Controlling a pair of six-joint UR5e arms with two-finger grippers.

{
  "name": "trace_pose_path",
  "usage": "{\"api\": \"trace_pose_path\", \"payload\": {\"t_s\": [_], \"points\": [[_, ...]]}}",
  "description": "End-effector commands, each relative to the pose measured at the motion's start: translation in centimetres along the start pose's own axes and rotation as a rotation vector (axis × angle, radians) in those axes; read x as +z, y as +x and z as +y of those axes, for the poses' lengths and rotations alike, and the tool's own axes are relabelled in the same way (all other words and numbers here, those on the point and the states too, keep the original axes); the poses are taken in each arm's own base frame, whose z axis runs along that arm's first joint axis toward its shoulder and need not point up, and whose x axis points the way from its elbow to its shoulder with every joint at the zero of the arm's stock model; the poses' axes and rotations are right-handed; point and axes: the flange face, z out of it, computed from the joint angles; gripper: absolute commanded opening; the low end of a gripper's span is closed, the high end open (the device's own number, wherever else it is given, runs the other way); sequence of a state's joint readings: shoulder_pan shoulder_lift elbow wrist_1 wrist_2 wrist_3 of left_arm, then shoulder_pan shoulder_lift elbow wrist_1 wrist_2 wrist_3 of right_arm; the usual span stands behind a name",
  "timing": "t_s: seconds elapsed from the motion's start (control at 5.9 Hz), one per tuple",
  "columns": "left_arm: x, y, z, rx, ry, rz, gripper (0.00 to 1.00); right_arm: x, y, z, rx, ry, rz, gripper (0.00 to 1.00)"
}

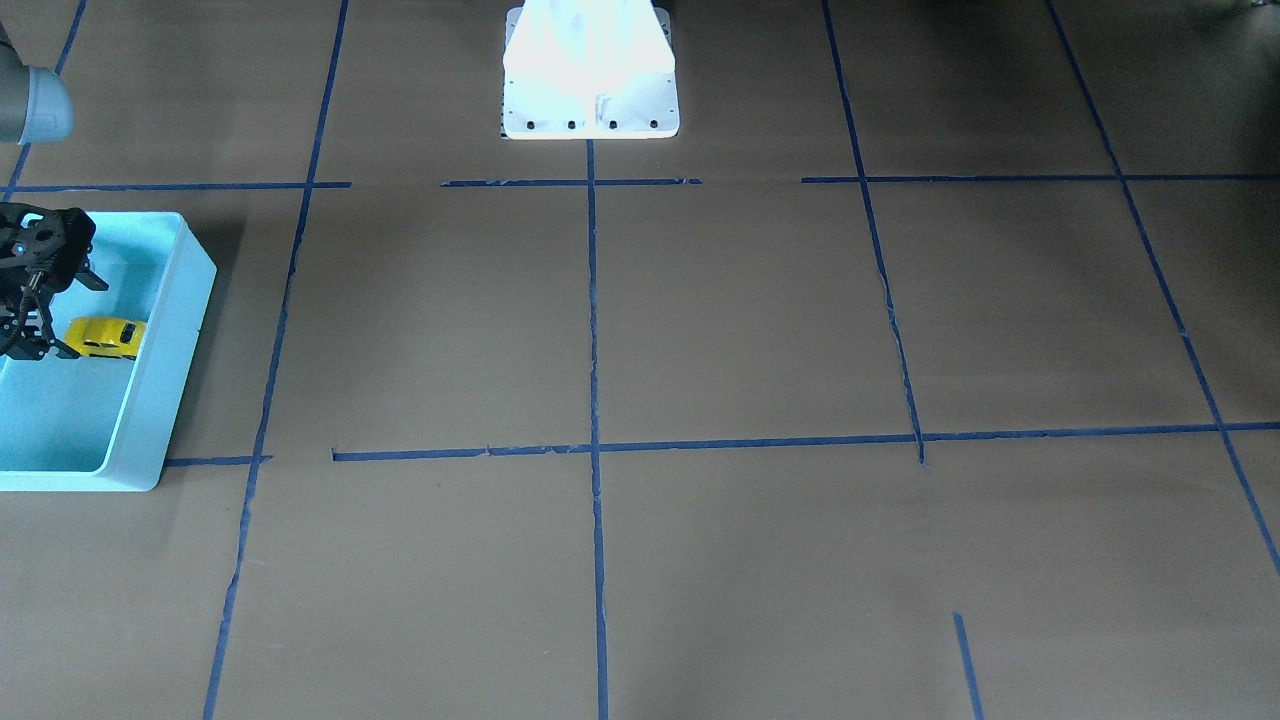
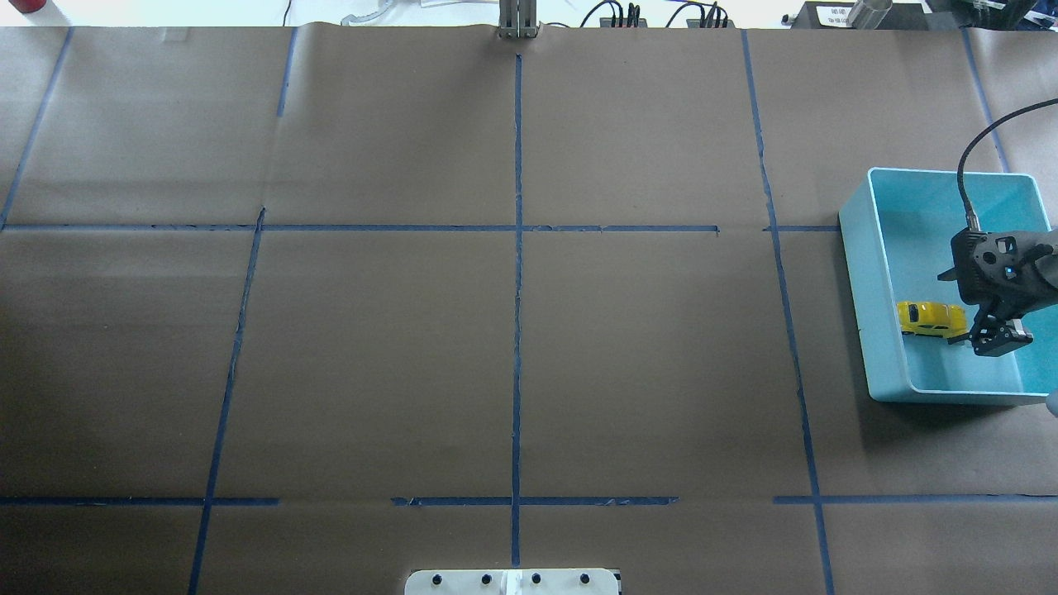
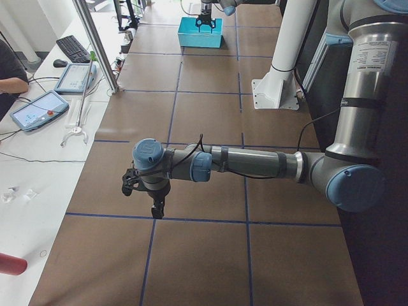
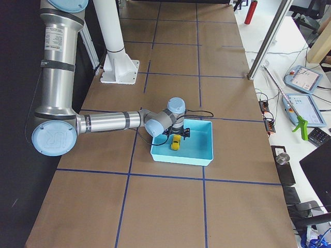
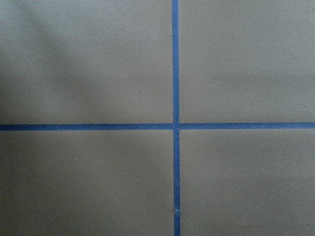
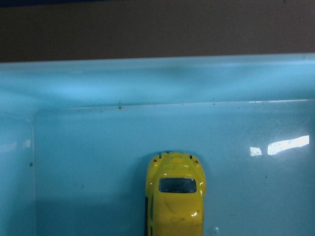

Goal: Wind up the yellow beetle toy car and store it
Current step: 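Open the right gripper to release the car inside the bin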

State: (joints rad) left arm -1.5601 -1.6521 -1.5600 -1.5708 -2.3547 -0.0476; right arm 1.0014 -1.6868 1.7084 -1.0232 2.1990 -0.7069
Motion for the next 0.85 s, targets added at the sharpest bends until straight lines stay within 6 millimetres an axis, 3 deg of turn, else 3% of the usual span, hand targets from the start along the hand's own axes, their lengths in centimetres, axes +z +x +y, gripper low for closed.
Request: {"api": "trace_pose_path", "payload": {"t_s": [0.0,0.34,0.51,0.68], "points": [[0.0,0.0,0.0,0.0,0.0,0.0,1.0,-2.1,-0.1,-0.9,0.016,0.039,0.001,1.0],[0.1,-0.2,0.1,-0.003,-0.001,0.0,1.0,-10.0,3.8,6.4,0.305,0.081,-0.003,1.0],[0.5,-0.6,0.8,-0.011,-0.009,-0.001,1.0,-13.5,4.5,9.5,0.421,0.068,0.032,1.0],[0.5,-0.6,0.8,-0.011,-0.009,-0.002,1.0,-18.2,5.9,12.1,0.565,0.046,0.072,1.0]]}}
